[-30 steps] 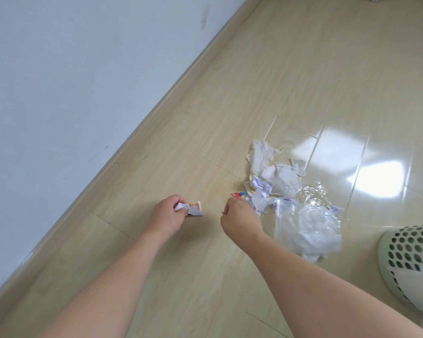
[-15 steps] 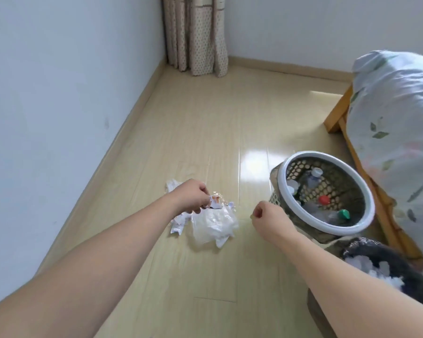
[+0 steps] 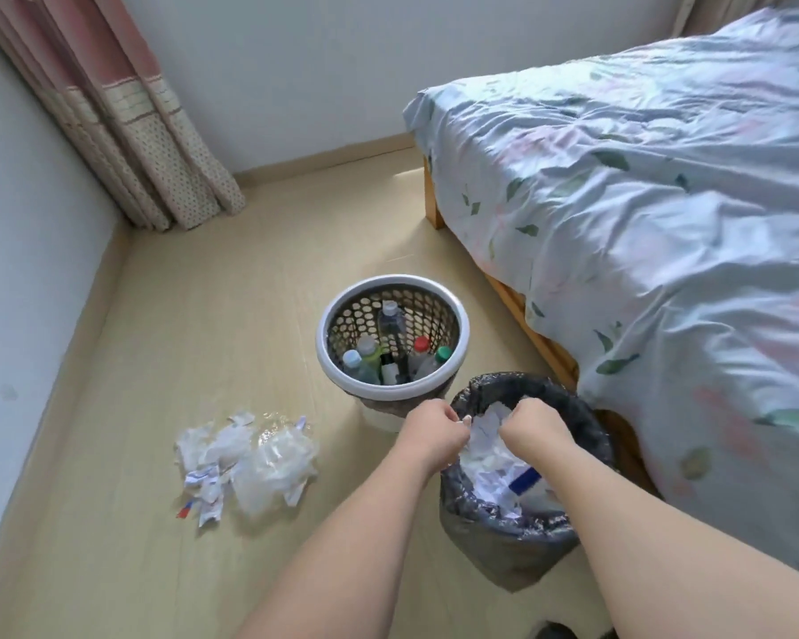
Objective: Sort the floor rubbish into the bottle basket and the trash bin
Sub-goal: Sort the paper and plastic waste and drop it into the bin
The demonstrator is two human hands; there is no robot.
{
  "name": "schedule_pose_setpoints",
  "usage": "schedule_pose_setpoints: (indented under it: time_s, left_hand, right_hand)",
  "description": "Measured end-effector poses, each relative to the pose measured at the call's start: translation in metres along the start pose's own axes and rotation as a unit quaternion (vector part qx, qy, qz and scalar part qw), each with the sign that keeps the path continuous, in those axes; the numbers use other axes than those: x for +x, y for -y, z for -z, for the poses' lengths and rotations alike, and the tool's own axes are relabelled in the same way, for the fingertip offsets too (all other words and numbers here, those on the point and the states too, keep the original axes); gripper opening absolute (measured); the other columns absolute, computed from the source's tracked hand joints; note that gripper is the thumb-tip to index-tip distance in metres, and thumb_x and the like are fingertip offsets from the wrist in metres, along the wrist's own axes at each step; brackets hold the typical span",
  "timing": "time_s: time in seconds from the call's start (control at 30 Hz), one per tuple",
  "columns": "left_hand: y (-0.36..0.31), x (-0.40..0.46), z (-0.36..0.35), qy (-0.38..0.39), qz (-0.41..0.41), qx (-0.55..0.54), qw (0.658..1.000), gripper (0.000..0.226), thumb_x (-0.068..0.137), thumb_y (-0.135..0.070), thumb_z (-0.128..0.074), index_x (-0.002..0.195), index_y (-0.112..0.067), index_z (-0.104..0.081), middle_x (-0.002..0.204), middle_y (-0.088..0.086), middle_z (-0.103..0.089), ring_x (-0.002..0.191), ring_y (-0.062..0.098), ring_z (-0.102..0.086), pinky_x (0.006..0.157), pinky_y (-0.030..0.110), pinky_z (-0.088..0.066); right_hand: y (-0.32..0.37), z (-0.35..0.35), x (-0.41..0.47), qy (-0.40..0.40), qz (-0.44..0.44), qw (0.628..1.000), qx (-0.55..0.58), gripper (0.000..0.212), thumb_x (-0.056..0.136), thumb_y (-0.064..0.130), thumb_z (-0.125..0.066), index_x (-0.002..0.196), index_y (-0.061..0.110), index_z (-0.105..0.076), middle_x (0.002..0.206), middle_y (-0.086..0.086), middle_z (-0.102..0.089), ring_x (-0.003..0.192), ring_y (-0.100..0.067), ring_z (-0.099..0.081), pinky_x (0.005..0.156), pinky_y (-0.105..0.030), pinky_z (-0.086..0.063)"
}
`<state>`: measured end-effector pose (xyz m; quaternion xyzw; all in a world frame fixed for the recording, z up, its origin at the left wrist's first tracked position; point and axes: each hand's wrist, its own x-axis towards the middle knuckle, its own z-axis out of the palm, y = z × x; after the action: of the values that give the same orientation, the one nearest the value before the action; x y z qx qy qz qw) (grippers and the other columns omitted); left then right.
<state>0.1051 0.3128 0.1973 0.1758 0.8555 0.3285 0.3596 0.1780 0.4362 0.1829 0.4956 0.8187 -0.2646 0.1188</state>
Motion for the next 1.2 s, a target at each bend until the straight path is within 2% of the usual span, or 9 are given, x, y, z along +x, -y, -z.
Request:
schedule_pose_setpoints:
  time_s: [0.13,0.3,0.4,0.5,0.63,0.8,0.87,1.1,1.2]
  left_hand:
    - [-0.018,0.007,-0.037,0.034,-0.015,0.051,0.998,0.032,0.076,-0.024,-0.055,0.108,-0.020,-0.057,0.105,0.005,-0.065,0.088,0.024,-0.067,0.073,0.037,-0.059]
    - [-0.021,0.006,-0.009,0.018,-0.022,0.151,0.988,0.022,0.073,-0.009,-0.042,0.082,-0.011,-0.062,0.082,0.007,-0.065,0.073,0.023,-0.062,0.065,0.034,-0.054]
    - [-0.015,-0.001,0.028,-0.019,-0.033,0.188,0.982,0.022,0.080,-0.009,-0.044,0.088,-0.011,-0.065,0.087,0.005,-0.067,0.084,0.022,-0.063,0.068,0.030,-0.050]
    - [-0.003,-0.017,0.068,-0.063,-0.035,0.184,0.980,0.023,0.085,-0.011,-0.045,0.099,-0.013,-0.063,0.097,0.004,-0.065,0.090,0.020,-0.062,0.074,0.030,-0.052]
    - [0.023,-0.039,0.118,-0.090,-0.028,0.199,0.975,0.026,0.087,-0.013,-0.044,0.105,-0.010,-0.063,0.105,0.006,-0.064,0.097,0.024,-0.061,0.085,0.036,-0.053]
    - [0.084,-0.058,0.183,-0.103,0.011,0.184,0.977,0.030,0.088,-0.013,-0.045,0.113,-0.012,-0.061,0.114,0.004,-0.062,0.105,0.024,-0.060,0.089,0.034,-0.051]
    - [0.117,-0.062,0.207,-0.108,0.029,0.173,0.978,0.029,0.088,-0.014,-0.045,0.113,-0.011,-0.061,0.114,0.005,-0.063,0.102,0.024,-0.061,0.090,0.036,-0.051]
    - [0.227,-0.047,0.261,-0.100,0.104,0.154,0.977,0.018,0.082,-0.009,-0.042,0.090,-0.015,-0.057,0.085,0.005,-0.055,0.064,0.024,-0.046,0.060,0.030,-0.040]
    - [0.272,-0.024,0.270,-0.095,0.124,0.134,0.978,0.021,0.084,-0.009,-0.042,0.094,-0.014,-0.060,0.091,0.004,-0.058,0.075,0.023,-0.050,0.070,0.031,-0.046]
  right_hand:
    - [-0.010,0.001,0.009,0.004,-0.027,1.000,0.009,0.025,0.091,0.014,-0.055,0.114,0.010,-0.064,0.112,-0.010,-0.067,0.104,-0.027,-0.063,0.087,-0.037,-0.055]
    - [-0.016,0.007,0.006,0.037,-0.021,0.999,0.012,0.021,0.088,0.007,-0.052,0.105,0.011,-0.063,0.104,-0.006,-0.066,0.099,-0.025,-0.063,0.075,-0.030,-0.051]
    - [-0.001,0.015,-0.005,0.047,0.033,0.998,0.036,0.012,0.085,0.005,-0.051,0.090,0.013,-0.058,0.082,-0.003,-0.059,0.080,-0.023,-0.059,0.061,-0.026,-0.045]
    - [0.025,0.014,-0.026,0.048,0.103,0.993,0.036,0.011,0.086,0.008,-0.049,0.088,0.014,-0.058,0.086,-0.003,-0.060,0.080,-0.020,-0.059,0.067,-0.029,-0.052]
    - [0.069,0.004,-0.059,0.069,0.178,0.981,0.016,0.016,0.087,0.012,-0.048,0.071,0.017,-0.050,0.073,0.000,-0.052,0.069,-0.015,-0.052,0.060,-0.024,-0.043]
    - [0.142,-0.028,-0.094,0.097,0.240,0.966,0.006,0.022,0.085,0.011,-0.048,0.097,0.002,-0.064,0.095,-0.014,-0.066,0.098,-0.028,-0.063,0.081,-0.035,-0.051]
    - [0.171,-0.050,-0.101,0.102,0.258,0.961,-0.014,0.024,0.084,0.013,-0.048,0.102,0.010,-0.063,0.102,-0.008,-0.064,0.102,-0.026,-0.060,0.088,-0.036,-0.051]
    - [0.244,-0.130,-0.093,0.153,0.312,0.937,-0.044,0.039,0.088,0.013,-0.047,0.126,0.017,-0.053,0.110,0.004,-0.049,0.095,-0.014,-0.050,0.075,-0.023,-0.040]
    - [0.265,-0.172,-0.064,0.162,0.314,0.933,-0.067,0.038,0.089,0.015,-0.048,0.126,0.017,-0.052,0.113,0.003,-0.051,0.096,-0.015,-0.049,0.076,-0.024,-0.040]
